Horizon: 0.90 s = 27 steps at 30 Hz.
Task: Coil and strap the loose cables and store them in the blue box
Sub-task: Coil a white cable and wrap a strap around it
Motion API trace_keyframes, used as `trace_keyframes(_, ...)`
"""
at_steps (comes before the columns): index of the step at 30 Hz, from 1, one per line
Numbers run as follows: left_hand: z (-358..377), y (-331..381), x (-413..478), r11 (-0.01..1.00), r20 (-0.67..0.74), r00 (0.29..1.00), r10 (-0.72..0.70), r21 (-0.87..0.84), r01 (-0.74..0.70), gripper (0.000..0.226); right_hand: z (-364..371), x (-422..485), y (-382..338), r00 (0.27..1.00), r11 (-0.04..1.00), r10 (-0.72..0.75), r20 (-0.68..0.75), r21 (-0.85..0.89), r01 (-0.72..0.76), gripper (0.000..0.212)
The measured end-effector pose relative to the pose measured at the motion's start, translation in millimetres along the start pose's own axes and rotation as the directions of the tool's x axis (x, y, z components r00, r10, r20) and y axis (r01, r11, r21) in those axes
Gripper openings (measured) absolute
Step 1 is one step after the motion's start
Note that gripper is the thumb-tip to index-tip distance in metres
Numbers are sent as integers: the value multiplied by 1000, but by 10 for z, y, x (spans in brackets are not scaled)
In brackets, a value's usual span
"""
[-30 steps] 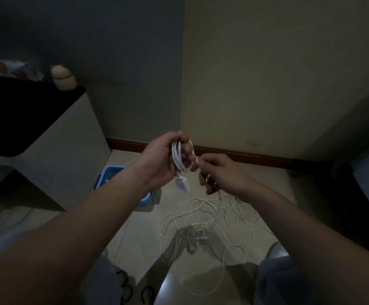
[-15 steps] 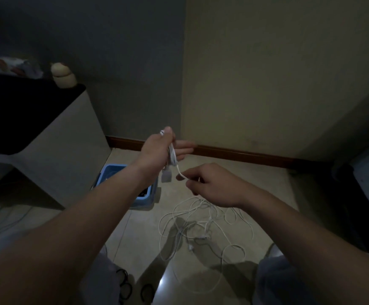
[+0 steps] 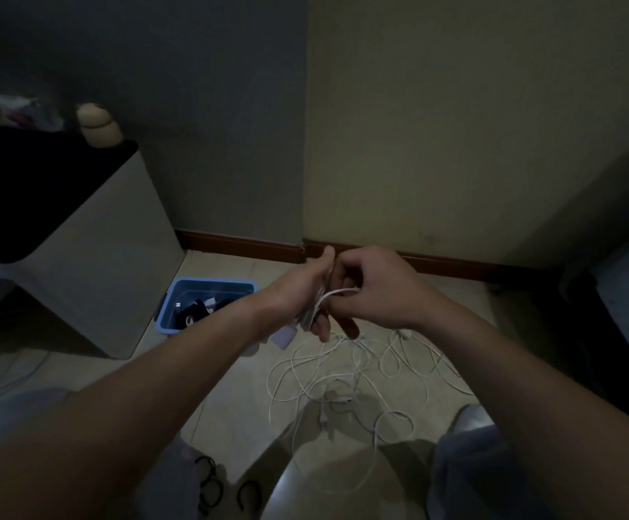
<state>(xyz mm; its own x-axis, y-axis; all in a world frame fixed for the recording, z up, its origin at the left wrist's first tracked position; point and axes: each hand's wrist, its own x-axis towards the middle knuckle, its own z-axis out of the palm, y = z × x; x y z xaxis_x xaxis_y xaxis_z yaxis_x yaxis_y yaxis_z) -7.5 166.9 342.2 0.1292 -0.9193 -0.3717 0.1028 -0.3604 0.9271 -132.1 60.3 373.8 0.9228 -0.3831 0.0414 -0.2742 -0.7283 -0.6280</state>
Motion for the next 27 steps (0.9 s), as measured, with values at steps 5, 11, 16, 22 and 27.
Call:
trace_keyframes(5,-8,93,-83,1000,129,992,4,-23,-1,80,-62,65,154,998,998,59,-24,17,-59,47)
trace_keyframes(11,-20,95,-141,1000,129,992,14,8,-16,36,-158,103,299,996,872,-14,87,489,-30,19)
trace_keyframes(16,-78,176,-169,974,137,990,43,-226,-11,24,-97,98,288,995,809,72,68,580,-98,12)
trace_keyframes(22,-112,219,-179,843,33,994,106,-533,-72,21,40,53,196,969,732,192,155,635,-246,18)
trace_keyframes(27,-110,260,-198,698,-103,990,97,-702,-142,28,268,54,97,975,799,163,152,560,-221,21)
